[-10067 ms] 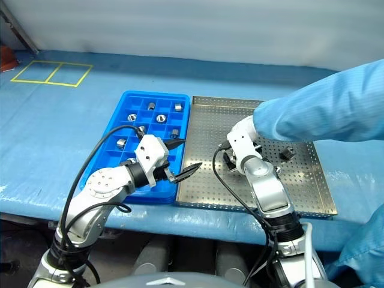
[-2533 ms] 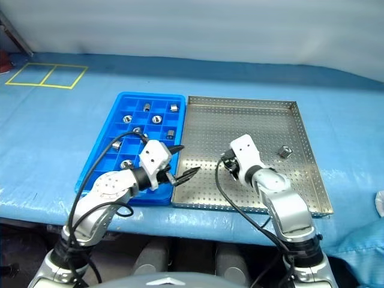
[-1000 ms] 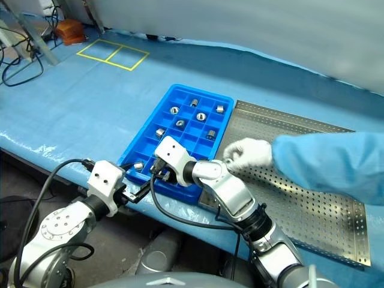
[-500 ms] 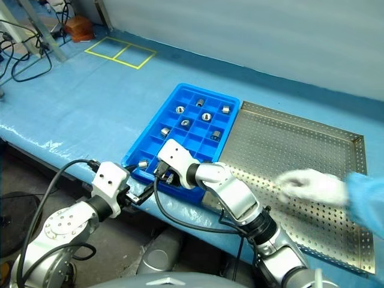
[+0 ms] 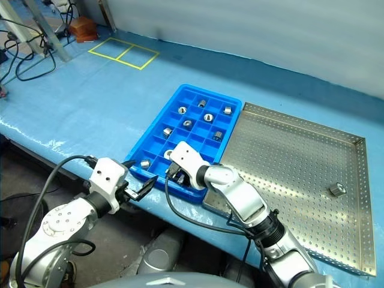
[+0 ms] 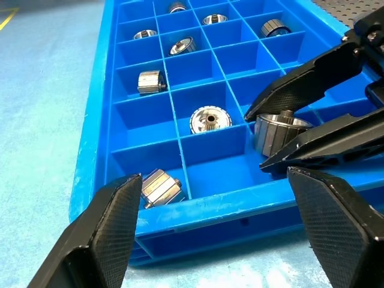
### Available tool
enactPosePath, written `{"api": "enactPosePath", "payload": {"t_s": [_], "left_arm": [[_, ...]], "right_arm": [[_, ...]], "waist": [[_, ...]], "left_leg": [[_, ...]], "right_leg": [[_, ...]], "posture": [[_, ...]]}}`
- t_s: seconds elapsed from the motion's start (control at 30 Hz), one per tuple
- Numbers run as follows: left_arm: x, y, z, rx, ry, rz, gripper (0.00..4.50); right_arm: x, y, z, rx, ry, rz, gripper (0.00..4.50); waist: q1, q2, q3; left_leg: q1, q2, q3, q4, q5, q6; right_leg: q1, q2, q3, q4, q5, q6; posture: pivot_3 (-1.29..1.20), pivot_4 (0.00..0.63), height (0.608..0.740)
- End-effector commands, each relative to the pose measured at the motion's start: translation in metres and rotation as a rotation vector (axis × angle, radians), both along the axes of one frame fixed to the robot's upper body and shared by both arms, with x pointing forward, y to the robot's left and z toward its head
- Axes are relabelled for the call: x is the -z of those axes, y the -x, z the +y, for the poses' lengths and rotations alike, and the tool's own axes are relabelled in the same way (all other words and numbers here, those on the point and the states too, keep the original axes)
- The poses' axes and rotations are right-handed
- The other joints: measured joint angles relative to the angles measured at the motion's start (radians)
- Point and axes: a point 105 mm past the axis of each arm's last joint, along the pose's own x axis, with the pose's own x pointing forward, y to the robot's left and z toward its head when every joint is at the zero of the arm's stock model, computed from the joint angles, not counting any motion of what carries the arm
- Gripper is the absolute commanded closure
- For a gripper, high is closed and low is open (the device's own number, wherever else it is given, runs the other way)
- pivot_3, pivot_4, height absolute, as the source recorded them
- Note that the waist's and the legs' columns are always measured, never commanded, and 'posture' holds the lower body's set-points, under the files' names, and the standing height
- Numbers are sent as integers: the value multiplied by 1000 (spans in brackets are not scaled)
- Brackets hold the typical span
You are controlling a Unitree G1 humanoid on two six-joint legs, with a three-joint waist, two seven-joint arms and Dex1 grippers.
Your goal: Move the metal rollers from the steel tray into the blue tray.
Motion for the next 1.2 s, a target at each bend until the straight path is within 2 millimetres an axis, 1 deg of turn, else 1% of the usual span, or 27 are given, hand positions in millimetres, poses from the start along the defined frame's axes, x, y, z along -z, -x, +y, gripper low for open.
{"api": "enactPosePath", "payload": {"t_s": [0.03, 0.17, 0.27, 0.3, 0.37, 0.4, 0.47, 0.53, 0.6, 0.7, 0.77, 0.8, 0.9, 0.97, 1.07, 1.13, 1.2], "left_arm": [[-8, -1, -2, 17, 8, -40, 270], [-9, -1, -3, 21, 6, -40, 270], [-8, -2, -3, 24, 6, -38, 270], [-8, -2, -3, 26, 7, -38, 270], [-8, -2, -4, 28, 8, -38, 270], [-8, -2, -4, 30, 10, -38, 270], [-8, -3, -6, 36, 14, -38, 270], [-8, -4, -9, 49, 20, -39, 270], [-8, -6, -13, 67, 29, -42, 270], [-10, -11, -24, 109, 48, -51, 270], [-11, -16, -32, 141, 60, -62, 270], [-12, -19, -38, 165, 65, -65, 270], [-12, -24, -49, 221, 72, -68, 270], [-13, -26, -53, 245, 74, -71, 270], [-14, -29, -57, 282, 74, -75, 270], [-14, -31, -60, 304, 73, -76, 270], [-14, -34, -64, 338, 80, -73, 270]], "right_arm": [[-4, -3, -5, 27, -2, -18, 2610], [-4, -2, -7, 20, 0, -9, 2610], [-3, 4, -5, -23, 2, -1, 2610], [-3, 6, -3, -38, 2, -1, 1888], [-5, 7, -2, -48, -3, -9, 1456], [-7, 7, -2, -43, -12, -18, 1024], [-13, 7, -1, -47, -41, -29, 500], [-23, 5, -1, -31, -90, -50, 500], [-35, -1, -5, 14, -140, -81, 500], [-51, -11, -20, 90, -176, -138, 500], [-57, -19, -38, 165, -150, -180, 500], [-57, -23, -52, 216, -113, -199, 500], [-54, -28, -86, 331, -23, -222, 500], [-51, -28, -101, 385, 27, -229, 500], [-44, -24, -117, 441, 74, -208, 500], [-39, -19, -121, 452, 87, -188, 500], [-32, -12, -120, 449, 90, -153, 500]], "waist": [[-1, 0, 0], [1, 0, 0], [1, 0, 0], [2, -1, 0], [2, -1, 0], [2, -1, -1], [0, -1, -1], [1, -1, -1], [-1, -1, -1], [-2, -1, -1], [-2, -1, -1], [-3, -1, -1], [-13, -1, -1], [-29, -1, -1], [-60, -1, -1], [-84, -1, -1], [-113, -1, -1]], "left_leg": [[0, 0, 0, 0, 0, 0], [-1, 0, 0, 0, 0, 0], [-1, 0, 0, 0, 0, 0], [-1, 0, 0, 0, 0, 0], [-1, 0, 0, 0, 0, 0], [-2, 0, 0, 0, 0, 0], [-2, 0, 0, 0, 0, 0], [-4, 0, 0, -1, 0, -1], [-5, 0, 0, -1, -1, -1], [-7, 1, 0, 0, 0, -1], [-7, 0, -1, 2, 0, -1], [-7, 0, -1, 3, 0, -1], [-9, 0, -1, 7, 0, -1], [-10, 0, -1, 8, 0, -1], [-11, 0, -1, 8, -1, 0], [-11, 0, -1, 8, -1, 0], [-11, 0, -2, 8, -1, 1]], "right_leg": [[0, 0, 0, 0, 0, 0], [1, 0, 0, 0, 0, 0], [1, 0, 0, 0, 0, 0], [1, 0, 0, 0, 0, 0], [1, 0, 0, 0, 0, 0], [1, 0, 0, 0, 0, 0], [1, 0, 0, 0, 0, 0], [1, 0, 0, 0, 0, 0], [0, 1, 0, 0, 0, 0], [-1, 1, 0, 0, 0, 1], [0, 1, 0, 0, 1, 1], [0, 1, 0, -1, 1, 2], [0, 1, 0, -1, 2, 3], [0, 1, 0, -1, 2, 3], [-1, 1, 0, -1, 3, 3], [-1, 1, 0, 0, 3, 4], [0, 1, 0, 0, 4, 4]], "posture": [[456, 150, 740], [455, 150, 740], [455, 150, 740], [455, 150, 740], [455, 150, 740], [455, 150, 740], [437, 150, 740], [437, 150, 740], [418, 150, 740], [380, 150, 740], [362, 150, 740], [339, 150, 740], [307, 150, 740], [277, 150, 740], [251, 150, 740], [243, 150, 740], [221, 150, 740]]}}
